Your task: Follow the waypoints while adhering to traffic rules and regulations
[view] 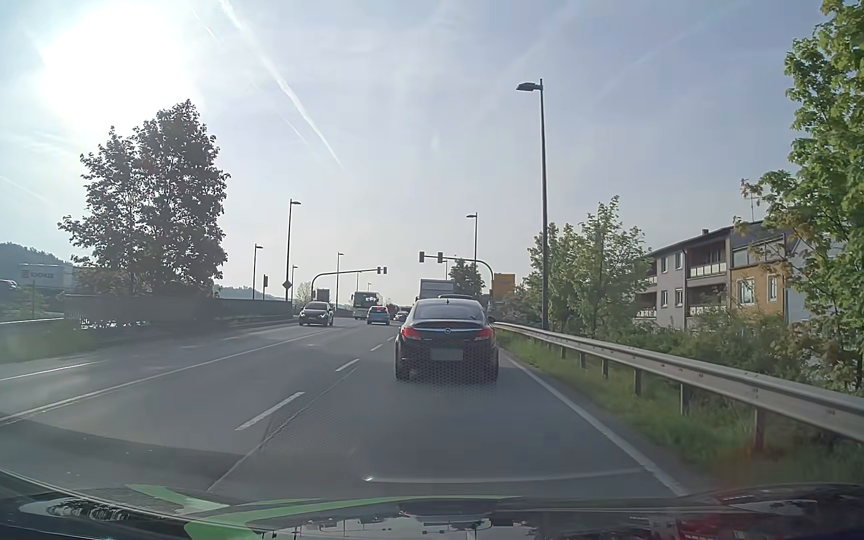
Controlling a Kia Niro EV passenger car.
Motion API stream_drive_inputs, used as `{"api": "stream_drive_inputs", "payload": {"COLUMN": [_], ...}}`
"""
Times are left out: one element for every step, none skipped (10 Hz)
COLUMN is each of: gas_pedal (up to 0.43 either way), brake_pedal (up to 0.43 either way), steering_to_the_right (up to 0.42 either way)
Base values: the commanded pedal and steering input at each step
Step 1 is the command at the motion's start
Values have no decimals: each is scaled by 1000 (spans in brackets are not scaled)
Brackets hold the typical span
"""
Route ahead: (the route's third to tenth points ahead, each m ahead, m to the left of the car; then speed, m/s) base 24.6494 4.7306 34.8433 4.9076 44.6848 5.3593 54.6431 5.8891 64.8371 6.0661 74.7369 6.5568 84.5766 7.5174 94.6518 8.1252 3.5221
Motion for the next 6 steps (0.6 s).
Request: {"api": "stream_drive_inputs", "payload": {"gas_pedal": [79, 79, 79, 79, 79, 79], "brake_pedal": [0, 0, 0, 0, 0, 0], "steering_to_the_right": [-7, -8, -7, -8, -8, -7]}}
